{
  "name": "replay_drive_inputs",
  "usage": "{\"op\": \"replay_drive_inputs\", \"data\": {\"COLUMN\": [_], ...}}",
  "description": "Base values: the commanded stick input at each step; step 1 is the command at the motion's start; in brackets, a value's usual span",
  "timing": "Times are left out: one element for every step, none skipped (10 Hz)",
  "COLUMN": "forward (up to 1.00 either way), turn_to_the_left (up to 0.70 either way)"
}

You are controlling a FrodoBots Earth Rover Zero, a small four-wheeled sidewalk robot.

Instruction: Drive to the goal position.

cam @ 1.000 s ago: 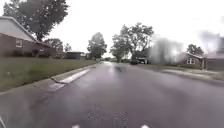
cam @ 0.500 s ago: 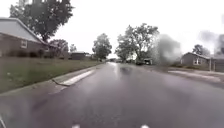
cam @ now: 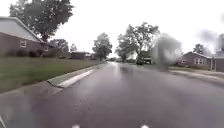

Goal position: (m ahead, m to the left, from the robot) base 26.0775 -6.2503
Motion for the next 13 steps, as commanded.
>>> {"op": "replay_drive_inputs", "data": {"forward": [0.5, 0.5, 0.5, 0.5, 0.5, 0.5, 0.5, 0.5, 0.5, 0.5, 0.5, 0.5, 0.5], "turn_to_the_left": [0.0, 0.0, 0.0, 0.0, 0.0, 0.0, 0.0, 0.0, 0.0, 0.0, 0.0, 0.0, 0.0]}}
